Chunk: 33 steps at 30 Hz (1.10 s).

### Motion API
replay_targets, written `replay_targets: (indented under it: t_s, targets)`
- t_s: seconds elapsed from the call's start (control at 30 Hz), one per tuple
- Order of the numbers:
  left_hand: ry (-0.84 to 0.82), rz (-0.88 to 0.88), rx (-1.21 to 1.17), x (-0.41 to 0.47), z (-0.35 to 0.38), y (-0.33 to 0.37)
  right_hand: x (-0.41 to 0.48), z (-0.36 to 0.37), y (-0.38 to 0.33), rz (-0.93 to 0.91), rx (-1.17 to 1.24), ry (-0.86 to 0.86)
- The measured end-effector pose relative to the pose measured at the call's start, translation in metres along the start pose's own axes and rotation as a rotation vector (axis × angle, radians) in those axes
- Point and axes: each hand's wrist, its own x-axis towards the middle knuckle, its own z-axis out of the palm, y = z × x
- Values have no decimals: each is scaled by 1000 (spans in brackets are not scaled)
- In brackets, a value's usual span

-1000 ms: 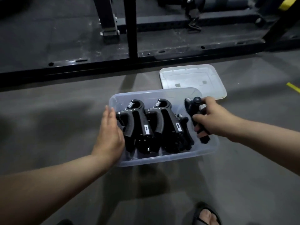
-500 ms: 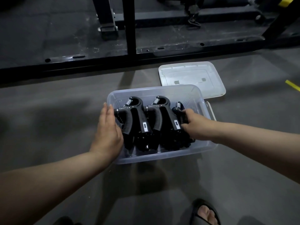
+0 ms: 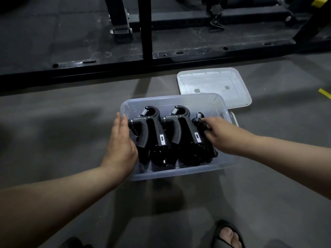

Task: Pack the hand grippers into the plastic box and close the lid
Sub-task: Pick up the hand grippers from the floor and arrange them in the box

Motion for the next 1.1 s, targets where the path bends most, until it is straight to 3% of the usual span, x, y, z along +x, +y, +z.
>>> replay_targets:
  t_s: [0.07, 0.13, 0.27, 0.47, 0.73, 0.9, 1.1]
  targets:
    - [-9, -10, 3, 0, 0, 1, -3, 1, 5, -144, -106, 243]
    - [-19, -17, 8, 0, 0, 2, 0, 6, 18, -146, -190, 393]
    - [-46, -34, -16, -2, -2, 2, 6, 14, 29, 82, 45, 279]
    - [-38, -37, -54, 2, -7, -5, 6, 15, 18, 94, 144, 303]
    - [106, -89, 19, 12, -46, -47, 40, 19, -44, -5, 294, 276]
    - [88, -162, 82, 43, -76, -76, 76, 20, -85, -81, 218, 291]
    - [117, -166, 68, 54, -75, -85, 92, 22, -85, -125, 21, 285]
